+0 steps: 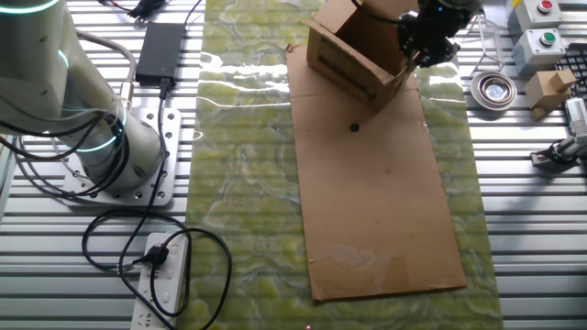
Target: Open a box
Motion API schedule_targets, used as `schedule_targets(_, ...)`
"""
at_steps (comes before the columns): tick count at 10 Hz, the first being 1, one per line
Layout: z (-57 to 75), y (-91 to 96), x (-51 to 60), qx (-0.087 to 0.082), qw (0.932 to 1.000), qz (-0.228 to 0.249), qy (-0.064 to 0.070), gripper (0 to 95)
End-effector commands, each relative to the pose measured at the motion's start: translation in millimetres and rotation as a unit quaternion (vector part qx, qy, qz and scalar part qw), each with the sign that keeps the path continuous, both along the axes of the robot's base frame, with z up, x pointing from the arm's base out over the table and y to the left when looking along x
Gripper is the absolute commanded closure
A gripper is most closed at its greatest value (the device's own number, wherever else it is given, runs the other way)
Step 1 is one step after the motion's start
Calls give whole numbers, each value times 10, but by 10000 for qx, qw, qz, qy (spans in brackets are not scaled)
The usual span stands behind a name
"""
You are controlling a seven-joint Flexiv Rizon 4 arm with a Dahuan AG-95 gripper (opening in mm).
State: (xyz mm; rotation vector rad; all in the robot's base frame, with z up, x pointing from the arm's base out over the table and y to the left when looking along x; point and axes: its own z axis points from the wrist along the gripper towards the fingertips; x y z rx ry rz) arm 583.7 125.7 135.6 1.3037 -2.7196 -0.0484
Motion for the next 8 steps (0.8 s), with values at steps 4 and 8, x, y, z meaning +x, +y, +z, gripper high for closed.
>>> schedule_targets(4,37,-77,-12,-38,9999,143,-70,950)
schedule_targets(8,40,-127,84,-40,9997,218,-123,950)
